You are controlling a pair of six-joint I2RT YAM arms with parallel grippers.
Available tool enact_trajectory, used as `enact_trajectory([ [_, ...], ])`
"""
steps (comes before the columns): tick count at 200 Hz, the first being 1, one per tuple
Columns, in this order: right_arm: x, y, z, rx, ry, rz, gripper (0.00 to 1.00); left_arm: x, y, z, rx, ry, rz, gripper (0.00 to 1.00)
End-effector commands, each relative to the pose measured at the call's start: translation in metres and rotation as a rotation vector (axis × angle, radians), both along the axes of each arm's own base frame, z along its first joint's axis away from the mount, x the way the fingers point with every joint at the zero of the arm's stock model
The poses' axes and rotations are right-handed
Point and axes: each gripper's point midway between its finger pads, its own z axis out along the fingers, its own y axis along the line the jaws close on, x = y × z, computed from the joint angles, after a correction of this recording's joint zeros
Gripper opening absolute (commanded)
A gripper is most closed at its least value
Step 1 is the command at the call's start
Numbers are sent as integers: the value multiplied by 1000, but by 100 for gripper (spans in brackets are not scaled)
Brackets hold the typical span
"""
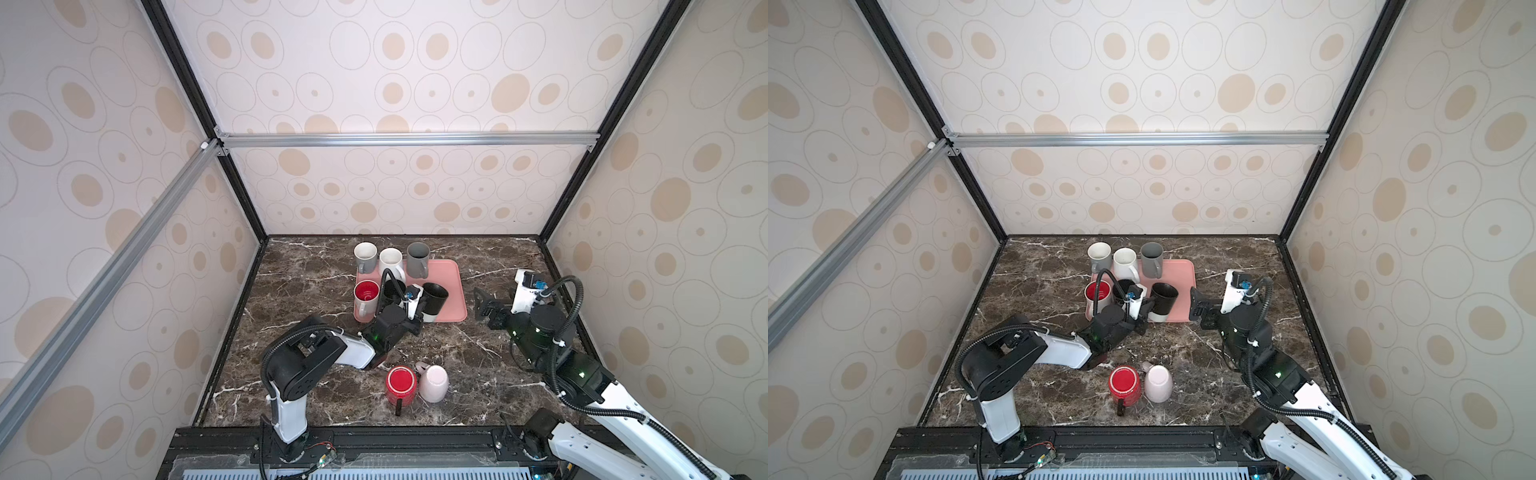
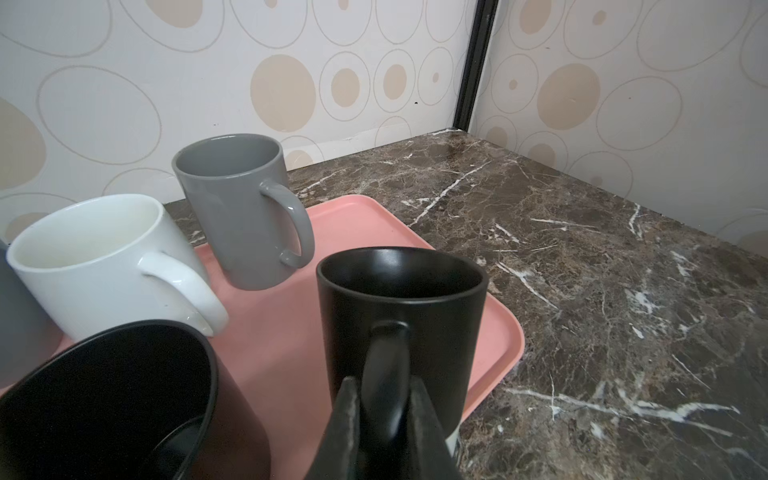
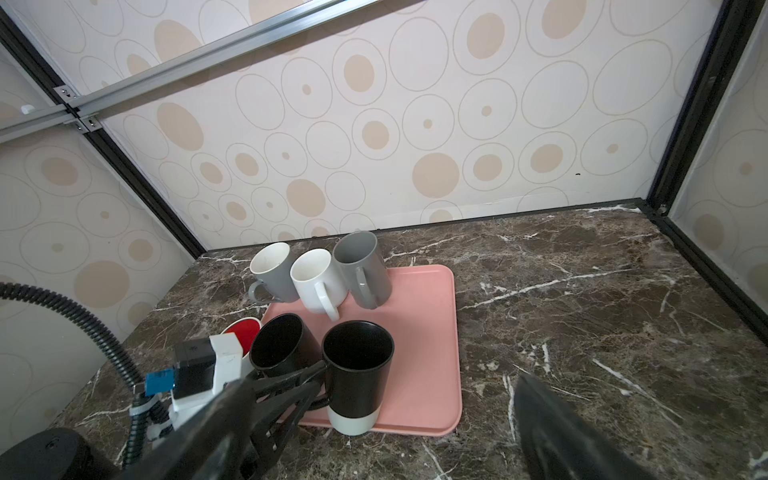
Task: Turn the mug right side up
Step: 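Carry the mug over the tray with the left gripper while the right withdraws, then lower the mug onto the tray beside the black mug and open the left gripper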
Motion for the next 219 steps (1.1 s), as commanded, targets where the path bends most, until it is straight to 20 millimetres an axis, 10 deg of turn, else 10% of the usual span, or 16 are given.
enact_trajectory([
  [1,1,-4,1,-8,0,-12,99,14,-5,46,-78,-133,22,0],
  [84,3,-3,-9,8,31,-6,99,19,15,18,-32,-69,100,0],
  [150,3,8,-22,32,72,42,99,10,30,7,-13,-4,133,34],
  [219,4,30,-53,27,203,129,99,-5,39,48,-135,-9,129,45],
])
